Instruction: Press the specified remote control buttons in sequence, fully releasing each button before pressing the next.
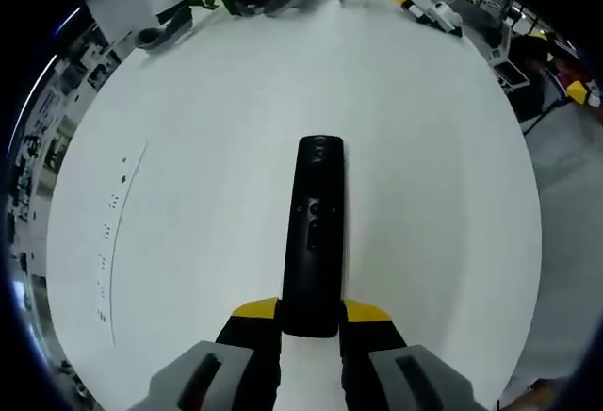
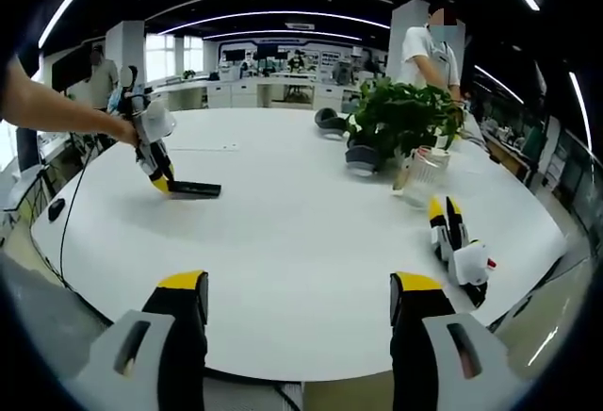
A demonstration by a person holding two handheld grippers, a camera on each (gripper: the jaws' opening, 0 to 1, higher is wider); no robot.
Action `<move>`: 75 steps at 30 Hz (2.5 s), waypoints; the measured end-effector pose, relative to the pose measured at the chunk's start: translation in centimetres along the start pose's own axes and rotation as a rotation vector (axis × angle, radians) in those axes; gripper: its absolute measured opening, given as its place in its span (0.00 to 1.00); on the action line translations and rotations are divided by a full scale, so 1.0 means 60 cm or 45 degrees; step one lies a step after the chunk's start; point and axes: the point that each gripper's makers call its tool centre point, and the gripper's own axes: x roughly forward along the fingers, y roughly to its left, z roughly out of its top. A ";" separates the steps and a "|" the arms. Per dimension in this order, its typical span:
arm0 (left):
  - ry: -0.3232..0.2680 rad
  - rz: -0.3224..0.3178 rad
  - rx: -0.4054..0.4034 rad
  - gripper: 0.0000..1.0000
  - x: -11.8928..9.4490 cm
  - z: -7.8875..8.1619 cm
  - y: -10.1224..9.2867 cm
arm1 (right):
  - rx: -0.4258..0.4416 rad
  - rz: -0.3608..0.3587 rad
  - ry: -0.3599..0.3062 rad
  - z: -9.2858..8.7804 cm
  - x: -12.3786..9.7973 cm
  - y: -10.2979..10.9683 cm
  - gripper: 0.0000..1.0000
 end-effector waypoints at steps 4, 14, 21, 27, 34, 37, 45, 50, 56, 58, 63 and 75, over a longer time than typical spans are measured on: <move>0.007 -0.010 0.017 0.22 -0.005 -0.006 -0.017 | 0.005 0.007 0.003 -0.001 0.000 0.001 0.82; -0.023 -0.018 0.013 0.22 -0.012 -0.006 -0.064 | 0.010 0.017 -0.001 0.001 -0.001 0.005 0.82; -0.028 -0.031 0.018 0.22 -0.005 -0.005 -0.091 | 0.004 0.028 0.008 -0.001 0.000 0.008 0.82; -0.027 -0.030 0.027 0.22 -0.005 -0.007 -0.112 | 0.001 0.031 0.013 -0.002 0.000 0.009 0.81; -0.012 -0.031 0.034 0.22 -0.010 -0.011 -0.137 | 0.008 0.028 0.000 0.000 -0.001 0.008 0.81; -0.021 -0.028 0.020 0.22 -0.014 -0.011 -0.147 | 0.009 0.035 0.015 -0.003 0.001 0.009 0.82; -0.025 -0.025 0.047 0.22 -0.017 -0.016 -0.196 | 0.014 0.040 0.003 -0.001 -0.001 0.010 0.82; -0.033 -0.035 0.048 0.22 -0.019 -0.018 -0.219 | 0.002 0.049 0.013 -0.003 0.001 0.014 0.82; -0.045 -0.035 0.052 0.22 -0.021 -0.021 -0.245 | 0.000 0.060 0.016 -0.004 0.001 0.016 0.82; -0.048 -0.034 0.049 0.22 -0.021 -0.022 -0.252 | -0.001 0.068 0.016 -0.004 0.001 0.018 0.82; -0.045 -0.034 0.061 0.22 -0.023 -0.025 -0.268 | -0.009 0.078 0.021 -0.005 0.002 0.021 0.82; -0.061 -0.035 0.052 0.22 -0.028 -0.027 -0.295 | -0.019 0.085 0.039 -0.009 0.003 0.023 0.82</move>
